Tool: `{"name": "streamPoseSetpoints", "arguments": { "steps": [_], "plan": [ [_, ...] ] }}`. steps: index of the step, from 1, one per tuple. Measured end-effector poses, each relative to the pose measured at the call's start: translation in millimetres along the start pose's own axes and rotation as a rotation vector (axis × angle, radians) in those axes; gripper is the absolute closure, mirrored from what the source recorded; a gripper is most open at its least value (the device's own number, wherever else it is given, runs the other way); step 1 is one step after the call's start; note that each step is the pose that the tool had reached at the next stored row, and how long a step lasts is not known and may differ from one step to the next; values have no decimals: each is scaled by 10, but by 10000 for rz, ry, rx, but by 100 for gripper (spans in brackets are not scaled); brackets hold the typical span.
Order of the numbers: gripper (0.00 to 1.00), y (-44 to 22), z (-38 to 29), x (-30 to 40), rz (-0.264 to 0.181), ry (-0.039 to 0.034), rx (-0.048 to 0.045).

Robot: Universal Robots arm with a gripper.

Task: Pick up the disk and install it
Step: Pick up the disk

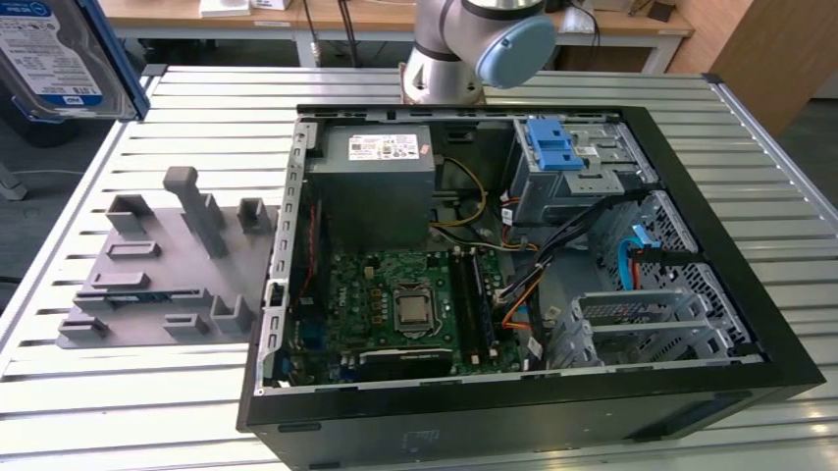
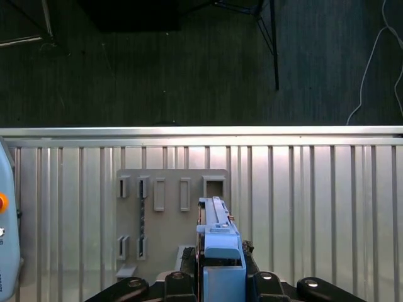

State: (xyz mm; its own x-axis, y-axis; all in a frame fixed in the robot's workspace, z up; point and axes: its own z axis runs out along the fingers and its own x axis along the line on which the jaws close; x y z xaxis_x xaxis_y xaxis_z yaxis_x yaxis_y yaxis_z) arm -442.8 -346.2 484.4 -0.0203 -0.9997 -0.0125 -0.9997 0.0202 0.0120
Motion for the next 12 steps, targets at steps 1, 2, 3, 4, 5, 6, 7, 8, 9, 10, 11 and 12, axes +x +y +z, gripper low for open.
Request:
{"name": "streamPoseSetpoints", "arguments": {
  "steps": [1, 2, 3, 4, 5, 6, 7, 8, 9, 10, 11, 12],
  "plan": [
    [64, -1, 0, 9, -2, 0, 0],
    [64, 0, 0, 21, 0, 0, 1],
    [64, 0, 0, 35, 0, 0, 1],
    [64, -1, 0, 47, 0, 0, 1],
    [64, -1, -1, 59, 1, 0, 0],
    [64, -1, -1, 70, 1, 0, 1],
    [64, -1, -1, 78, 0, 0, 1],
    [64, -2, -1, 83, 0, 0, 1],
    [64, -3, 0, 84, 1, -1, 2],
    [64, -6, 0, 85, 2, -1, 3],
    [64, -8, -1, 85, 1, -1, 1],
    [64, -13, -1, 86, 1, 0, 0]
  ]
}}
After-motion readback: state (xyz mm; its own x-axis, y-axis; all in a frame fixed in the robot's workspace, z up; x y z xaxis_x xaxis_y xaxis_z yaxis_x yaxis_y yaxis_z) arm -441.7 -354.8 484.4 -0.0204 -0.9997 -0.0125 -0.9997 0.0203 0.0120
